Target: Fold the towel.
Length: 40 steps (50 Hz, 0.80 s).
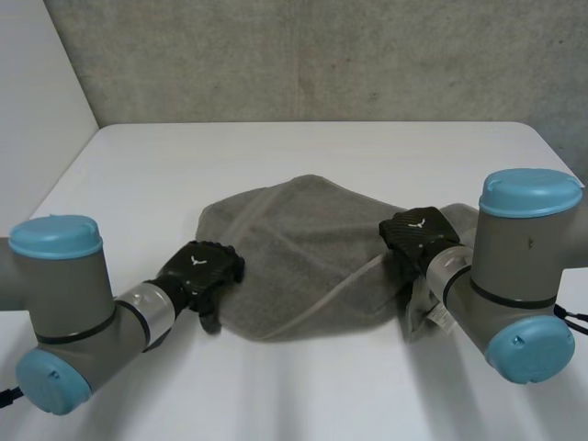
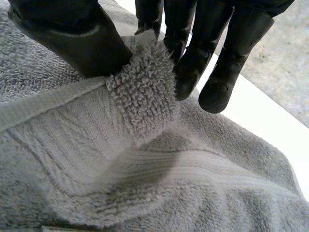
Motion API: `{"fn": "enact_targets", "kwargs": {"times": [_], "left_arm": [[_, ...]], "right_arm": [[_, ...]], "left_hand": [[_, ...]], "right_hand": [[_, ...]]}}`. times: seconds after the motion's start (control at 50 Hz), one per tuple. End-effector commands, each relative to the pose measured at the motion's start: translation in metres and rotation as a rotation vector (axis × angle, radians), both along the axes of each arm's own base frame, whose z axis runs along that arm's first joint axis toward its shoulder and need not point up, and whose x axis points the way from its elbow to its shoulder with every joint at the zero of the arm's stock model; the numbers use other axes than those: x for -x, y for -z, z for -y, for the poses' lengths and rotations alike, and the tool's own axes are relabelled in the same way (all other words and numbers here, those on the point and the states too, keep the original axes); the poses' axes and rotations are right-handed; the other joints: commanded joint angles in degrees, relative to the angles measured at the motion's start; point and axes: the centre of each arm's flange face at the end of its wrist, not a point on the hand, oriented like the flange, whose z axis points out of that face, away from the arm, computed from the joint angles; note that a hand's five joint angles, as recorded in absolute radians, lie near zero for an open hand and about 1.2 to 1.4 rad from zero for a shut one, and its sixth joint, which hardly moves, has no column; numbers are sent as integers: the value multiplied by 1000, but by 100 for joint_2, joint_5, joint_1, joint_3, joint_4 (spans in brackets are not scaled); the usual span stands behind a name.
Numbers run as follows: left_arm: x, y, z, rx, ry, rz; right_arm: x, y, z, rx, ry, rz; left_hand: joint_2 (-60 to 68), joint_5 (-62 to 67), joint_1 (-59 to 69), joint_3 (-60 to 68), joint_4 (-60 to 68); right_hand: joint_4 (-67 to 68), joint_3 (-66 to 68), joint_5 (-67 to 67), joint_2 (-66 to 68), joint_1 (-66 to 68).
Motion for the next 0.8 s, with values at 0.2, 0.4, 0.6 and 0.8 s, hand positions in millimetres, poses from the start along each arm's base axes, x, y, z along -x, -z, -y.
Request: {"fn": "enact_targets", "kwargs": {"times": [0.2,0.4,0.6,0.8], "left_arm": [[4,0,8,45,11,23],[5,-10,10,64,2,0],[-2,-65,10,168,-38,-88],[-35,-207,-13,437,-124,-275]], "right_arm": [[11,-13,10,18,51,53],[22,-40,16,78,78,84],[33,-92,3,136,21,107],[55,-200,-22,220,-39,46]], "left_hand": [[3366,3354,3356,3367,3369],[5803,5791,5793,5804,5805],[5803,5791,5793,5804,5805],[5803,5791,5793,5804,5805]], "right_hand": [[321,318,329,488,437],[321,318,329,488,437],[321,318,329,488,437],[321,318,329,488,437]]}}
